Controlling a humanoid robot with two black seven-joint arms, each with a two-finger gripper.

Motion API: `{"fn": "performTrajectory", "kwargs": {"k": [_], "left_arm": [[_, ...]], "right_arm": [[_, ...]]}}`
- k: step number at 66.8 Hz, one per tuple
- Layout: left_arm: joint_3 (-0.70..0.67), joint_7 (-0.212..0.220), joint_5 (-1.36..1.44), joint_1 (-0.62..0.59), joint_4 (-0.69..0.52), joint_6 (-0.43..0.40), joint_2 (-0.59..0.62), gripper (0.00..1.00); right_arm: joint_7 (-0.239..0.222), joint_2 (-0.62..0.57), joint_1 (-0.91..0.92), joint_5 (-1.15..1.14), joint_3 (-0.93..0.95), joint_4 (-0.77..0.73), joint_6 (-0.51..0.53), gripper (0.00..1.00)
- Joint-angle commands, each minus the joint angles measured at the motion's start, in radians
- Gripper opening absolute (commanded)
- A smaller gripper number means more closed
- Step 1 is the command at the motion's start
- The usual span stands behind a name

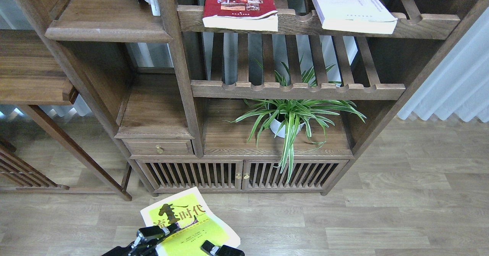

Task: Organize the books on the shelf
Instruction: 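Grasp the paperback with the left gripper from the right gripper, then carry the paperback with the left gripper up toward the upper shelf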

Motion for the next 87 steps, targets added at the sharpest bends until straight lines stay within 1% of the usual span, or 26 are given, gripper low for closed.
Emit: {"fn": "performTrajectory", "kwargs": {"k": [1,7,14,23,37,47,49,55,68,75,80,87], "left_arm": [[-0.035,0.000,0.012,-0.002,-0.004,0.000,0.004,0.02],[-0.060,0.000,0.018,-0.005,-0.005,0.000,0.004,0.03],[-0.121,0.000,0.055,-0.003,-0.019,0.000,0.004,0.03],[-0.216,0.000,0.134,0.012,-0.066,0.000,0.025,0.03],[-0.405,0.000,0.265,0.145,-0.163,0.000,0.054,0.03],[-0.554,0.000,0.376,0.221,-0.215,0.000,0.053,0.04],[-0.626,0.000,0.423,0.253,-0.261,0.000,0.047,0.04],[-0.713,0.000,0.482,0.294,-0.338,0.000,0.037,0.04],[-0.908,0.000,0.609,0.322,-0.343,0.000,0.008,0.03],[-0.971,0.000,0.611,0.325,-0.343,0.000,0.004,0.03],[-1.054,0.000,0.611,0.316,-0.343,0.000,0.000,0.04],[-1.132,0.000,0.600,0.285,-0.343,0.000,0.002,0.04]], "right_arm": [[0.010,-0.020,0.000,0.004,0.042,-0.042,-0.001,0.98],[0.011,-0.019,-0.007,0.004,0.088,-0.063,-0.001,0.99],[0.011,-0.014,-0.007,0.004,0.154,-0.098,-0.001,0.99],[0.016,-0.006,0.000,0.004,0.194,-0.156,-0.001,0.99],[0.020,-0.003,0.055,0.010,0.217,-0.204,-0.001,0.99],[0.021,0.033,0.076,0.009,0.229,-0.247,-0.001,0.99],[0.020,0.038,0.085,0.009,0.229,-0.251,-0.001,0.99],[0.019,0.038,0.089,0.009,0.228,-0.251,-0.001,0.99],[0.019,0.038,0.092,0.009,0.228,-0.253,-0.001,0.99],[0.019,0.038,0.092,0.009,0.228,-0.253,-0.001,0.99],[0.019,0.041,0.098,0.009,0.226,-0.251,-0.001,0.99],[0.019,0.053,0.102,0.009,0.228,-0.251,-0.001,0.99]]}}
